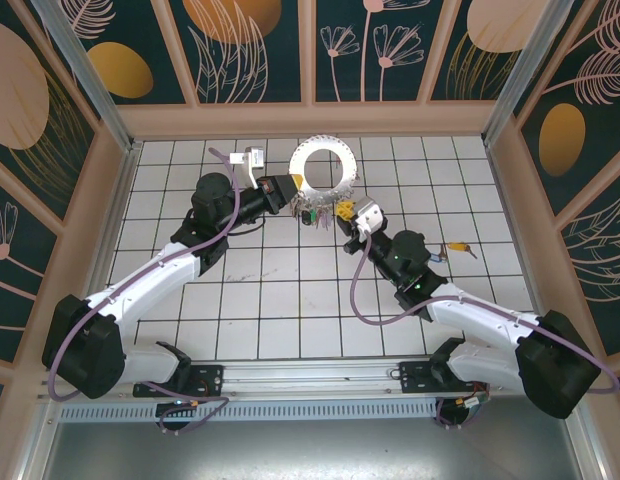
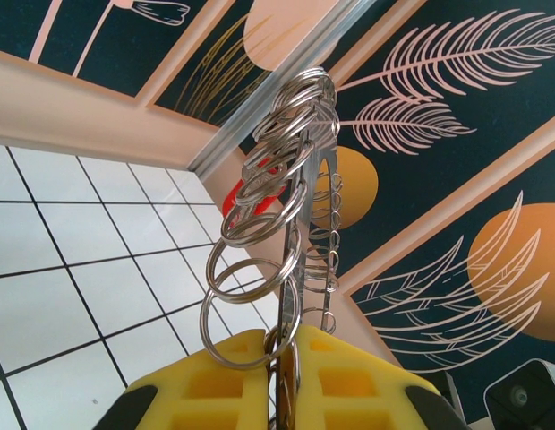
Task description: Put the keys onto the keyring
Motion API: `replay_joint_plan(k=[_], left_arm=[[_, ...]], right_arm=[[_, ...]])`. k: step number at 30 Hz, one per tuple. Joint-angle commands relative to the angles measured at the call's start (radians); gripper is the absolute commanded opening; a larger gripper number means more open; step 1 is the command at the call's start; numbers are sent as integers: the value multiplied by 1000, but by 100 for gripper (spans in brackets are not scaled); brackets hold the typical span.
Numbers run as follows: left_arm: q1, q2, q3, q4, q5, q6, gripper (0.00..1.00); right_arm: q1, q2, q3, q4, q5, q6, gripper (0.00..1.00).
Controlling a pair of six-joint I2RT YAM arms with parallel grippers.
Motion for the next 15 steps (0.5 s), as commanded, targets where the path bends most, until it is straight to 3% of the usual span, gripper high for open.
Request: replay_joint_plan(k=[1, 9, 15], left_arm=[[-4, -36, 28, 37, -8, -39, 0], [-3, -36, -34, 130, -66, -186, 0], [-3, -36, -56, 176, -72, -217, 0]], right_arm=[[-8, -2, -1, 99, 22, 28, 1], [-48, -14, -66, 256, -29, 166, 0], [-53, -25, -69, 214, -41, 166, 0]])
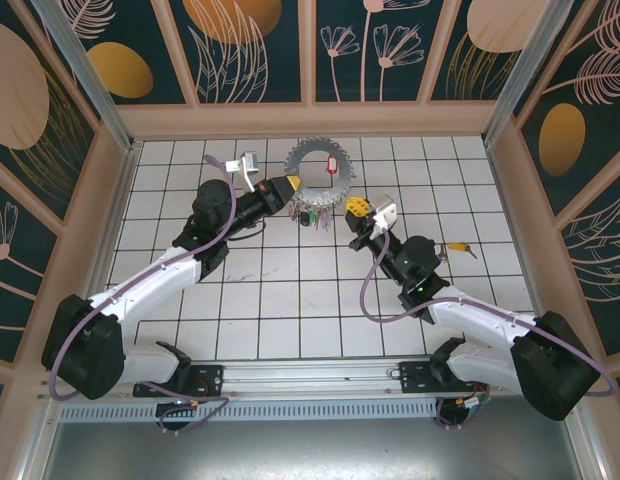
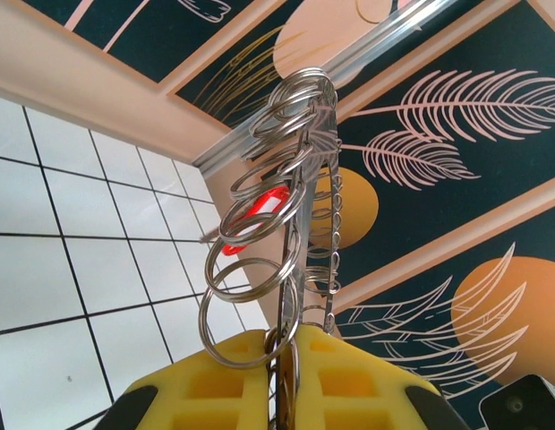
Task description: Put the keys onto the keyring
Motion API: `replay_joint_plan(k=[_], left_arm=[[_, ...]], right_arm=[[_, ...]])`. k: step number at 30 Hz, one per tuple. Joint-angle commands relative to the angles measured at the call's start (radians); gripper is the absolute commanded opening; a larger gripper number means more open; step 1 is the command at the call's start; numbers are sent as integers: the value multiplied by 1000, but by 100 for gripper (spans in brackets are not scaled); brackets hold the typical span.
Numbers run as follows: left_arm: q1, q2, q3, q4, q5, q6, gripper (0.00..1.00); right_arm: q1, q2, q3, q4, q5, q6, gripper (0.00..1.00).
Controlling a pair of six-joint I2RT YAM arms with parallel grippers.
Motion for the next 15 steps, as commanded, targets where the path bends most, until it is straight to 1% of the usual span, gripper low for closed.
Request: replay_joint_plan(k=[1, 2, 5, 10, 15], left_arm=[[-3, -32, 4, 118, -11, -28, 0], [-1, -34, 3, 113, -12, -18, 0], [-2, -41, -1, 112, -6, 11, 0], [-2, -44, 5, 115, 37, 95, 0], [-3, -50, 20, 119, 69, 159, 0]], right_arm=[[-5, -30, -8, 26, -25, 21, 2], [-3, -40, -8, 13, -51, 17, 3], [-3, -62, -4, -31, -65, -8, 7], [1, -82, 31, -154, -129, -69, 12], [23, -77, 51, -204, -112, -129, 13]])
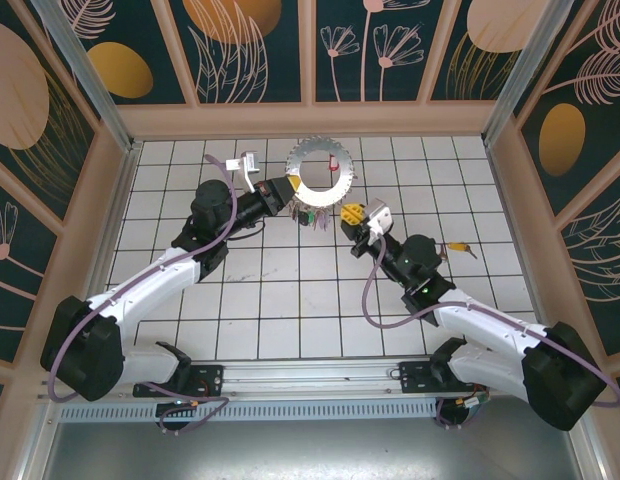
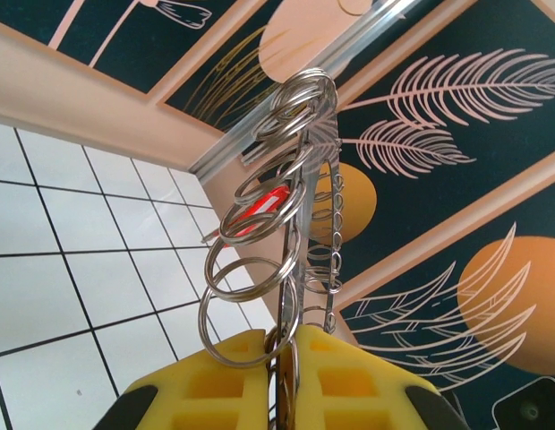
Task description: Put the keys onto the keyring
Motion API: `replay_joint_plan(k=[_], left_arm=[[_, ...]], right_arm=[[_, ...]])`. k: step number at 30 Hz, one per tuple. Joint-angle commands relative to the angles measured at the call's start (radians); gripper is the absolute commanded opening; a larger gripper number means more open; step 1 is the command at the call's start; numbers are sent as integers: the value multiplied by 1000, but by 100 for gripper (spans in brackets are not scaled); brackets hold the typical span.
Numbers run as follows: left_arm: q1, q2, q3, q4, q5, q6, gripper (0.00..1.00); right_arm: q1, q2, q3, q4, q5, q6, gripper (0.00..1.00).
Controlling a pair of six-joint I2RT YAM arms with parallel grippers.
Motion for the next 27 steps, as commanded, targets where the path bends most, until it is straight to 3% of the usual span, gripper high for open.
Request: replay_joint_plan(k=[1, 7, 27], left_arm=[[-2, -41, 24, 105, 50, 72, 0], [-2, -43, 33, 91, 72, 93, 0], [-3, -54, 32, 86, 83, 96, 0]], right_arm=[[14, -5, 43, -45, -28, -62, 14], [37, 22, 65, -42, 3, -87, 18], [41, 78, 109, -42, 105, -67, 18]])
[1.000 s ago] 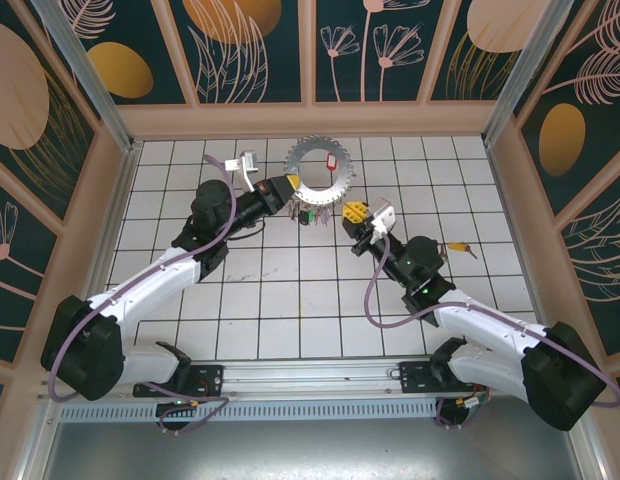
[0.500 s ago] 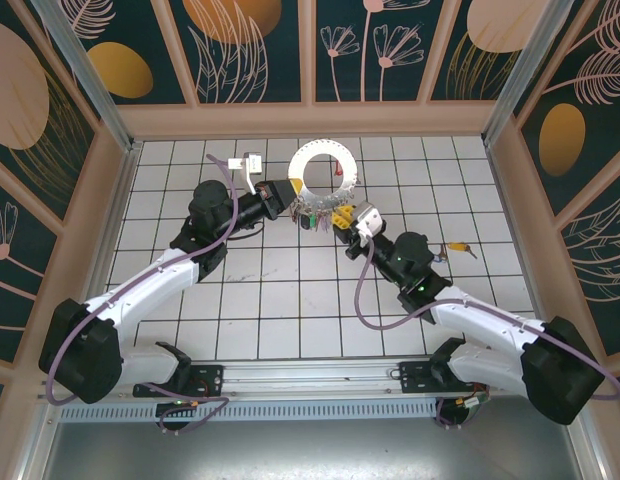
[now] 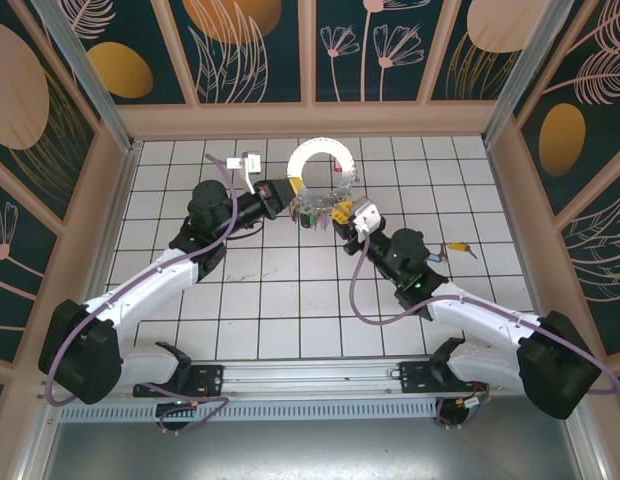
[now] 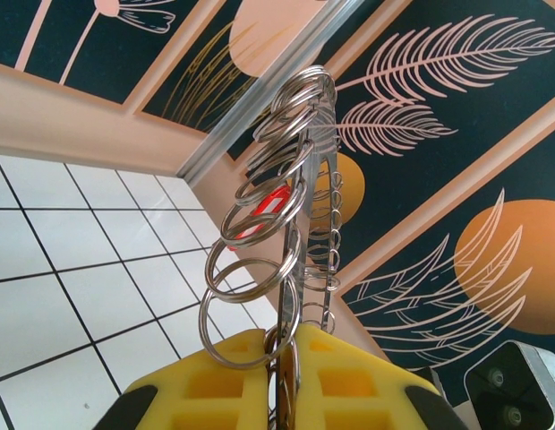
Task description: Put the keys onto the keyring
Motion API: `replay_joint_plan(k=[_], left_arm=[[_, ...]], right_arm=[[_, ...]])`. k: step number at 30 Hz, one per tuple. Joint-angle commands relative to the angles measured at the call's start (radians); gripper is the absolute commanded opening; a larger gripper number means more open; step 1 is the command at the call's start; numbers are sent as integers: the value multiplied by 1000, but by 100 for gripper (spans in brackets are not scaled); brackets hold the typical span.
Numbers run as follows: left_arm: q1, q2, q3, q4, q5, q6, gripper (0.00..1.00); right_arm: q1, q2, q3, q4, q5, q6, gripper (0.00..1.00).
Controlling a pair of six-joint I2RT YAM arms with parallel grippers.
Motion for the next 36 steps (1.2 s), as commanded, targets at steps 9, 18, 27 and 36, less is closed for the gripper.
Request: replay_joint_plan(k=[9, 18, 27, 36], left_arm=[[-2, -36, 32, 74, 27, 5, 0], [-3, -47, 13, 45, -103, -106, 0], [-3, -31, -75, 189, -116, -316, 0], [-2, -4, -86, 219, -79, -385, 0]], right_arm=[[8, 25, 49, 38, 39, 16, 8], [-9, 10, -44, 242, 32, 108, 0], [-34, 45, -84, 422, -9, 201, 0], [-45, 117, -84, 606, -9, 265, 0]])
